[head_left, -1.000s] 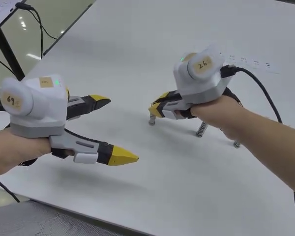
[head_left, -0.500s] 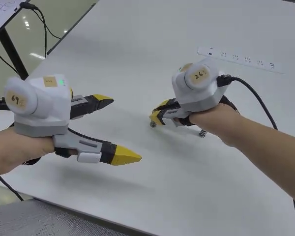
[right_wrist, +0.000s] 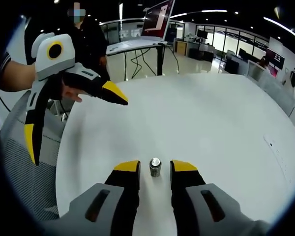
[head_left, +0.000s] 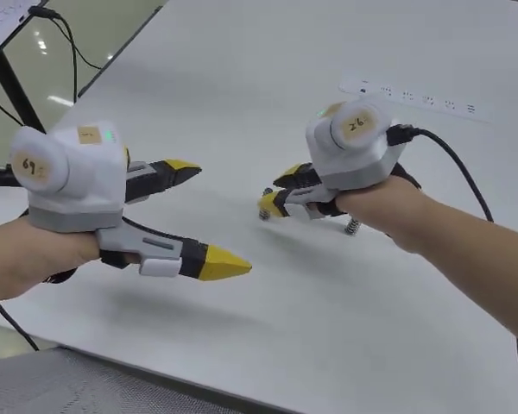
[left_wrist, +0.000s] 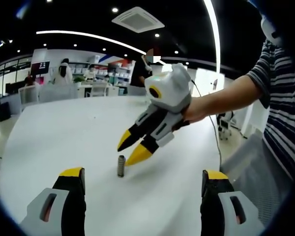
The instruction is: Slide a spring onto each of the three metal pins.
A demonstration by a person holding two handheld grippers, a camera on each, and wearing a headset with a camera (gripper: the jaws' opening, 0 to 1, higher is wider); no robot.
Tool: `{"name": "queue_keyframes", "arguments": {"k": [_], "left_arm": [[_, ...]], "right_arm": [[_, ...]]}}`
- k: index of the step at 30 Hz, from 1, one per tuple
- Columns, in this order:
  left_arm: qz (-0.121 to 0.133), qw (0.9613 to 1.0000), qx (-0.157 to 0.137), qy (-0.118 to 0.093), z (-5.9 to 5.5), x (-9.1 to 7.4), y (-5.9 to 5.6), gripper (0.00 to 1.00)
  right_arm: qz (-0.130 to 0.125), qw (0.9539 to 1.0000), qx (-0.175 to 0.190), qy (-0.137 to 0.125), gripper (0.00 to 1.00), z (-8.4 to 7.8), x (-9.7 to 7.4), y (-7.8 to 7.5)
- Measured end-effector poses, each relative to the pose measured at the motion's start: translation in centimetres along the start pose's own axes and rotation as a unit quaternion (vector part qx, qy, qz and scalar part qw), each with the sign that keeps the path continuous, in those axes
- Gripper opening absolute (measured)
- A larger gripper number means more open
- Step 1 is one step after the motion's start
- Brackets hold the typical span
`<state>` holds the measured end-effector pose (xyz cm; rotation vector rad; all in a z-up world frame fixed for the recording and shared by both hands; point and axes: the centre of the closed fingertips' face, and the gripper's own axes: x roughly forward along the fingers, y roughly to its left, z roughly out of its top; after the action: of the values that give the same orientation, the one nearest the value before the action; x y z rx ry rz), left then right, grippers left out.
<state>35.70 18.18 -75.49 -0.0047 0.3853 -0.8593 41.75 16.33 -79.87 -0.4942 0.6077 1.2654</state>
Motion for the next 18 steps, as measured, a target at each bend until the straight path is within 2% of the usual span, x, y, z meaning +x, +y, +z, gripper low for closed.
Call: {"name": "queue_keyframes", "arguments": {"k": [4, 9, 14, 18], "left_arm": [[0.000, 1.0000, 0.000, -0.001, 0.2, 0.3, 0.0, 0.96], [-0.001, 1.0000, -0.001, -0.001, 0.5, 0.7, -0.3, 0.96], [0.002, 1.0000, -0.002, 0.000, 0.5, 0.8, -0.3, 0.95], [0.004, 1.0000, -0.002, 0.001, 0.7, 0.8, -0.3, 0.96]], "right_arm": [[-0.001, 0.9996, 0.002, -0.027, 0.26, 0.0, -1.3, -0.3], [-0.001, 0.9976, -0.008, -0.068, 0.31, 0.4, -4.0, 0.2], [-0.013, 0.9943, -0.003, -0.106, 0.39, 0.1, -6.6, 0.5], [-0.033, 0.9921, -0.003, -0.121, 0.48, -0.7, -8.2, 0.4]]}}
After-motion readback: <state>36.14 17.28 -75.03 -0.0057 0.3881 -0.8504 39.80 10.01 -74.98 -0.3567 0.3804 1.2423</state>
